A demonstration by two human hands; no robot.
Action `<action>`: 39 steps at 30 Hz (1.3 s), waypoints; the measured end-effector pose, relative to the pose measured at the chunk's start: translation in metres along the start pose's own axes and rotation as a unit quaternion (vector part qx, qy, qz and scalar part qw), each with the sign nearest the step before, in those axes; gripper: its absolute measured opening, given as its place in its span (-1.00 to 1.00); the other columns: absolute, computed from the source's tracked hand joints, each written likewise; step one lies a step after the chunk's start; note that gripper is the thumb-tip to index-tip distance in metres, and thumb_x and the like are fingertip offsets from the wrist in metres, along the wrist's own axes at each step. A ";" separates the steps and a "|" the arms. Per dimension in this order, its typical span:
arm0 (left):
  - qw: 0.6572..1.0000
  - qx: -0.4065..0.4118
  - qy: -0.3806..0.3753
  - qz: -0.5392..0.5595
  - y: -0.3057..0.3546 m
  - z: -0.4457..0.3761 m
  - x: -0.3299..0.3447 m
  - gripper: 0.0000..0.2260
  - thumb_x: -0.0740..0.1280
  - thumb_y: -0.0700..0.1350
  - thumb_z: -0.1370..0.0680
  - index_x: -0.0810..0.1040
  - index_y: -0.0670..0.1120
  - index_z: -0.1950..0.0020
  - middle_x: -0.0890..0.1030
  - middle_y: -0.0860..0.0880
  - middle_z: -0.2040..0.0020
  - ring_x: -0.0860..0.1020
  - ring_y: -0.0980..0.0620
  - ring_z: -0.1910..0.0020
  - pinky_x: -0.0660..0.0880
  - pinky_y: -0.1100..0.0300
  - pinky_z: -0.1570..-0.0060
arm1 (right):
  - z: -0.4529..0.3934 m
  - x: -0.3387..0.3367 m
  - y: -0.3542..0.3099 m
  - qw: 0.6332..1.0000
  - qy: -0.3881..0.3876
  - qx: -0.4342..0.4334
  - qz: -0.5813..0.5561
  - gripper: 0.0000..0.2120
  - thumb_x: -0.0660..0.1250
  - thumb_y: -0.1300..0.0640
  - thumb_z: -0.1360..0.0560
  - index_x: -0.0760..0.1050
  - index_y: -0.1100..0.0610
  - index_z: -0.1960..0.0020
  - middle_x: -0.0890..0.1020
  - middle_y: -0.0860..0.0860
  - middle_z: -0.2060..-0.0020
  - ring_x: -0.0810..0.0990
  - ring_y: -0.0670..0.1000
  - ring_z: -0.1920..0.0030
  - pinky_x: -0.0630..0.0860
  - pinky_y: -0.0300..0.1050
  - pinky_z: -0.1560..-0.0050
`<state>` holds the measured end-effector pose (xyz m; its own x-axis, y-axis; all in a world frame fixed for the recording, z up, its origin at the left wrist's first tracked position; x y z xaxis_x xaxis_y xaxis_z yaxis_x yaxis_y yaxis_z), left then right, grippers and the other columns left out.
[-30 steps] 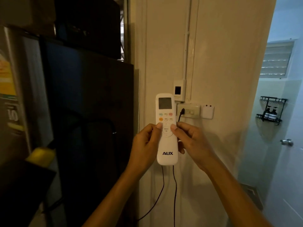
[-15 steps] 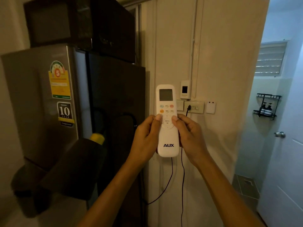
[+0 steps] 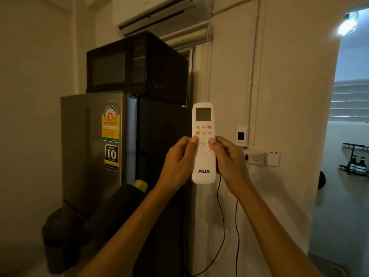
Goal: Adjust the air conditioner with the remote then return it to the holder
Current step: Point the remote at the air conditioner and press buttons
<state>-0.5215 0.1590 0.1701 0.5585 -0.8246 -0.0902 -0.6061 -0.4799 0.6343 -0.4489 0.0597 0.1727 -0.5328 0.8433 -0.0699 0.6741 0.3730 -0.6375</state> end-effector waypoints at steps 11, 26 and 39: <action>0.998 0.051 0.011 0.019 0.034 -0.037 -0.023 -0.82 0.05 -0.03 -0.56 0.44 0.08 0.04 0.61 0.00 0.12 0.64 0.12 0.19 0.58 0.32 0.29 | -0.046 0.019 -0.032 1.000 -0.008 -0.018 0.003 -0.85 0.22 0.04 -0.50 0.45 -0.10 -0.06 0.63 0.03 -0.08 0.66 -0.01 0.03 0.65 -0.01 0.08; 0.998 0.066 0.015 -0.014 0.039 -0.066 -0.083 -0.85 0.07 -0.06 -0.57 0.41 0.09 0.09 0.59 0.04 0.13 0.63 0.19 0.25 0.56 0.36 0.34 | -0.079 0.073 -0.041 0.998 0.009 -0.039 -0.043 -0.87 0.23 0.11 -0.50 0.48 -0.05 -0.02 0.62 -0.11 0.08 0.66 -0.13 0.20 0.61 -0.29 0.28; 0.999 0.048 0.015 -0.019 0.024 -0.077 -0.098 -0.87 0.09 -0.04 -0.57 0.41 0.07 0.11 0.58 0.04 0.15 0.62 0.18 0.27 0.54 0.39 0.37 | -0.103 0.082 -0.036 0.999 0.038 0.002 -0.028 -0.87 0.27 0.04 -0.48 0.53 0.07 0.11 0.64 0.00 0.14 0.65 -0.10 0.26 0.57 -0.35 0.39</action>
<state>-0.5470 0.2517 0.2532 0.5974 -0.7971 -0.0885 -0.6352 -0.5376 0.5544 -0.4638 0.1549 0.2683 -0.5292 0.8481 0.0255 0.6414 0.4195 -0.6424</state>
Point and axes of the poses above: each hand's wrist, its own z-axis away from the middle knuckle, its own x-axis out of the palm, y = z × x, the point moved 5 cm from there along -z, towards the middle knuckle
